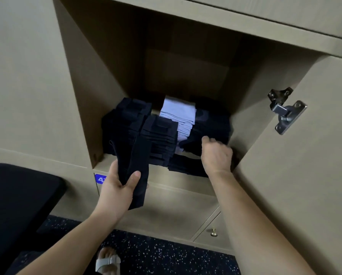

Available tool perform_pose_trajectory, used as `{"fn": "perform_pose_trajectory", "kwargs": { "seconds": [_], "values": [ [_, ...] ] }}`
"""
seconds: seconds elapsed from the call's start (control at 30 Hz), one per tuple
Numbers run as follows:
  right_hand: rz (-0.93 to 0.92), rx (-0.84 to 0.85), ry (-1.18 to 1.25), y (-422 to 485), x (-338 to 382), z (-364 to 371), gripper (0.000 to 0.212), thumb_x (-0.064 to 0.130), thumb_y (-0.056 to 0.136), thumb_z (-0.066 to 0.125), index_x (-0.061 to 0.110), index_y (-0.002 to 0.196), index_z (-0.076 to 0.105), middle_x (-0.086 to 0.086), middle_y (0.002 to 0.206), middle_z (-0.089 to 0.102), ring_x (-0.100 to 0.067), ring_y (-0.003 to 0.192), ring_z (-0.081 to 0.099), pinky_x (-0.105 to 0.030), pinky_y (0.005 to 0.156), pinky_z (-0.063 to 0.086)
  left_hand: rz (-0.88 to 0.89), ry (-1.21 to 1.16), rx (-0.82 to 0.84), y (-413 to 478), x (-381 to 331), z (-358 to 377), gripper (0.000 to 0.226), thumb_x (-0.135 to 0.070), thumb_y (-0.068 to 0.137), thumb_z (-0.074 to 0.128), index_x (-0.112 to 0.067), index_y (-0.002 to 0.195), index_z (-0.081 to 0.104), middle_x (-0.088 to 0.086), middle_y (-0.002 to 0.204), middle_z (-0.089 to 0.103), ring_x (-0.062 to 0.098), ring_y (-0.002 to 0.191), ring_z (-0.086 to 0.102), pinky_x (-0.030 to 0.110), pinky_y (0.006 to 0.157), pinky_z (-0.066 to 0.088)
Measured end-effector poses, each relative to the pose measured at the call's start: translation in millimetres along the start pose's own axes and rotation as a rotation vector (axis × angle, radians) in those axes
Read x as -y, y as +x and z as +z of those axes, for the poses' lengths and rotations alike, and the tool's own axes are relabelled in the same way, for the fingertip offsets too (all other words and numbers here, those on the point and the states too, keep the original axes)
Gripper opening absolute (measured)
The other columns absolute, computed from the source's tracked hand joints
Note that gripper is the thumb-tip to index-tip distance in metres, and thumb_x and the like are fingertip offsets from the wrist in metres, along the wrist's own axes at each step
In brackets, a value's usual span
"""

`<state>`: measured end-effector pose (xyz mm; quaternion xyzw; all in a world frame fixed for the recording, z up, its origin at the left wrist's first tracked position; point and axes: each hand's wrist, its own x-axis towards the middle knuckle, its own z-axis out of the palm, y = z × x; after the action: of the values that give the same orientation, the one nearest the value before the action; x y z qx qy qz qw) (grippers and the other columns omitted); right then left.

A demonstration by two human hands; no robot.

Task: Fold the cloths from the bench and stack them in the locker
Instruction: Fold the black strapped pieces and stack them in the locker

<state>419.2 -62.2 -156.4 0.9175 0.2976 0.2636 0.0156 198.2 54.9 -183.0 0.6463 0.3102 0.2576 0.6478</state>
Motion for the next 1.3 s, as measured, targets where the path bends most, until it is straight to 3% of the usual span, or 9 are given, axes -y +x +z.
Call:
{"fn": "perform_pose_trajectory", "kwargs": {
  "seconds": [0.07, 0.13, 0.23, 0.3, 0.47, 0.73, 0.9, 1.03, 1.3],
  "values": [
    [-0.056, -0.028, -0.005, -1.9, 0.2, 14.2, 0.011, 0.010, 0.056, 0.051, 0.012, 0.059, 0.061, -0.002, 0.048, 0.054, -0.021, 0.038, 0.054, -0.017, 0.039, 0.030, -0.003, -0.002, 0.008, 5.2, 4.2, 0.8, 0.030, -0.017, 0.096, 0.059, -0.034, 0.119, 0.052, -0.009, 0.100, 0.070, 0.009, 0.092, 0.067, 0.025, 0.077, 0.049],
    [-0.086, -0.016, 0.011, -8.2, 0.7, 26.9, 0.024, 0.011, 0.062, 0.037, 0.014, 0.059, 0.060, -0.002, 0.050, 0.055, -0.022, 0.042, 0.056, -0.019, 0.038, 0.035, -0.002, -0.002, 0.013, 9.1, 9.6, 0.2, 0.029, -0.017, 0.096, 0.060, -0.036, 0.117, 0.054, -0.008, 0.100, 0.072, 0.014, 0.096, 0.068, 0.031, 0.084, 0.051],
    [-0.104, -0.028, 0.015, -17.4, 2.7, 41.3, 0.022, 0.009, 0.063, 0.039, 0.015, 0.061, 0.060, -0.001, 0.055, 0.057, -0.021, 0.046, 0.058, -0.021, 0.040, 0.038, -0.016, -0.018, 0.021, 12.0, 17.9, -2.0, 0.028, -0.019, 0.095, 0.060, -0.040, 0.113, 0.055, -0.004, 0.102, 0.074, 0.023, 0.095, 0.071, 0.048, 0.090, 0.054],
    [-0.131, -0.043, 0.037, -24.3, 3.3, 50.9, 0.019, 0.009, 0.066, 0.044, 0.015, 0.065, 0.062, -0.001, 0.061, 0.062, -0.020, 0.052, 0.061, -0.022, 0.042, 0.040, -0.025, -0.018, 0.020, 11.2, 22.9, -2.5, 0.027, -0.019, 0.096, 0.060, -0.039, 0.113, 0.055, -0.001, 0.101, 0.074, 0.024, 0.094, 0.071, 0.051, 0.090, 0.054],
    [-0.162, -0.036, 0.114, -41.5, 6.7, 67.7, 0.023, 0.006, 0.070, 0.046, 0.014, 0.070, 0.067, -0.004, 0.086, 0.074, -0.019, 0.072, 0.070, -0.023, 0.050, 0.047, -0.030, 0.008, 0.004, 8.8, 32.2, -2.2, 0.028, -0.018, 0.094, 0.062, -0.038, 0.113, 0.056, -0.001, 0.099, 0.074, 0.023, 0.094, 0.071, 0.051, 0.093, 0.053],
    [-0.190, 0.018, 0.170, -56.4, 7.4, 83.3, 0.032, 0.003, 0.069, 0.038, 0.010, 0.069, 0.069, -0.007, 0.087, 0.075, -0.022, 0.083, 0.073, -0.027, 0.056, 0.055, -0.015, 0.015, 0.015, 9.2, 32.6, -0.8, 0.026, -0.016, 0.094, 0.061, -0.039, 0.105, 0.057, 0.000, 0.095, 0.075, 0.024, 0.091, 0.071, 0.051, 0.091, 0.053],
    [-0.228, -0.010, 0.182, -56.7, 6.0, 87.3, 0.037, 0.004, 0.068, 0.037, 0.009, 0.073, 0.073, -0.008, 0.088, 0.076, -0.023, 0.086, 0.073, -0.032, 0.072, 0.058, -0.018, 0.000, 0.015, 9.0, 32.8, -2.4, 0.035, -0.016, 0.094, 0.061, -0.050, 0.099, 0.058, -0.003, 0.098, 0.074, 0.025, 0.095, 0.071, 0.053, 0.092, 0.052],
    [-0.218, 0.004, 0.176, -60.6, 4.5, 90.3, 0.040, 0.005, 0.070, 0.037, 0.008, 0.082, 0.075, -0.010, 0.094, 0.075, -0.025, 0.092, 0.072, -0.038, 0.082, 0.057, -0.008, 0.010, 0.020, 8.7, 35.0, -1.7, 0.030, -0.016, 0.094, 0.061, -0.045, 0.101, 0.058, -0.004, 0.096, 0.074, 0.023, 0.094, 0.071, 0.049, 0.091, 0.053],
    [-0.182, -0.194, 0.211, -68.0, 2.1, 79.0, 0.037, 0.012, 0.074, 0.044, 0.009, 0.093, 0.075, -0.010, 0.099, 0.074, -0.026, 0.095, 0.070, -0.037, 0.086, 0.055, -0.016, -0.012, 0.026, 5.5, 26.6, -1.8, 0.029, -0.016, 0.095, 0.061, -0.042, 0.106, 0.058, -0.004, 0.099, 0.074, 0.023, 0.095, 0.071, 0.049, 0.092, 0.053]
  ]
}}
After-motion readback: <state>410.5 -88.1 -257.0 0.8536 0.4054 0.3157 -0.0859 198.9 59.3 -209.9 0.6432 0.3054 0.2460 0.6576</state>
